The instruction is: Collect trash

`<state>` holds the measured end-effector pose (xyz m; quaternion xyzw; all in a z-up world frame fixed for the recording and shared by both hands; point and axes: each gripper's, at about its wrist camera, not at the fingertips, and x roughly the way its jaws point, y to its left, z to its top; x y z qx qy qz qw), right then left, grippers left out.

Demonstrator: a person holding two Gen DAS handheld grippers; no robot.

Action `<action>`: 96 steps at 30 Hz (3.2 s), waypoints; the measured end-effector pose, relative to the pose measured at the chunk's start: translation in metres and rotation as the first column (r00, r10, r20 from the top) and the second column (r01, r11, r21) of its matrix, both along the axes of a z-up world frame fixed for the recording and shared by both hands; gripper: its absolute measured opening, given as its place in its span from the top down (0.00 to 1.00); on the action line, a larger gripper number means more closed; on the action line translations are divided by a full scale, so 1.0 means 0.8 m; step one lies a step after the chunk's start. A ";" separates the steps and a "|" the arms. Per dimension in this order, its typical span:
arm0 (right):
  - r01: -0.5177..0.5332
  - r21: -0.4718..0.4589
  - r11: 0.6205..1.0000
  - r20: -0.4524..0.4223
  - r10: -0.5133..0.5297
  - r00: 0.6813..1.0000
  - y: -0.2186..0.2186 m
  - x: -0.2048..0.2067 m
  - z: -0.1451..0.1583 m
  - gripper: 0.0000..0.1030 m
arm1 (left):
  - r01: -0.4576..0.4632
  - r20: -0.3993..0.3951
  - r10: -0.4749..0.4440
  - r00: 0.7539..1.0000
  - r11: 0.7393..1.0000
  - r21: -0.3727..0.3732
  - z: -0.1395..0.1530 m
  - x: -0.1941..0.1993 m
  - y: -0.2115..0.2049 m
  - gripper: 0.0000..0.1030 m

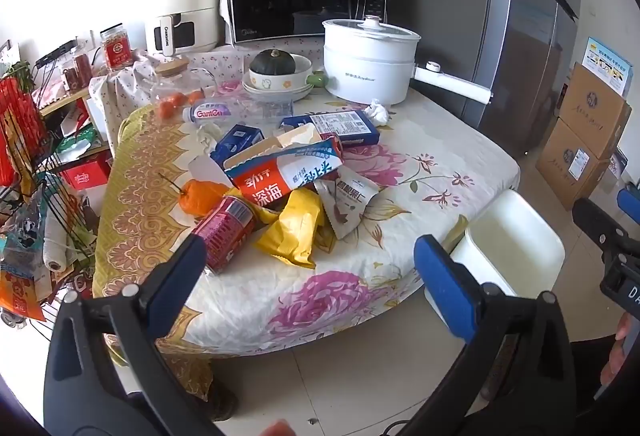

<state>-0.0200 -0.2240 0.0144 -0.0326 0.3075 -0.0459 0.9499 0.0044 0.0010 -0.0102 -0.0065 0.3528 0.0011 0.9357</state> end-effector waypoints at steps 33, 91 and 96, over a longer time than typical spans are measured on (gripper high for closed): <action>0.002 0.016 1.000 0.000 -0.002 1.000 0.005 0.003 -0.005 0.00 | -0.009 -0.009 0.009 1.000 1.000 -0.020 -0.001 0.003 0.007 0.00; -0.200 0.127 0.971 -0.470 0.237 0.850 0.062 0.161 -0.090 0.00 | 0.130 -0.350 -0.192 0.917 0.972 -0.193 -0.074 0.144 0.122 0.00; -0.225 0.145 0.964 -0.483 0.267 0.834 0.083 0.182 -0.102 0.00 | 0.117 -0.423 -0.199 0.884 0.971 -0.210 -0.107 0.162 0.126 0.03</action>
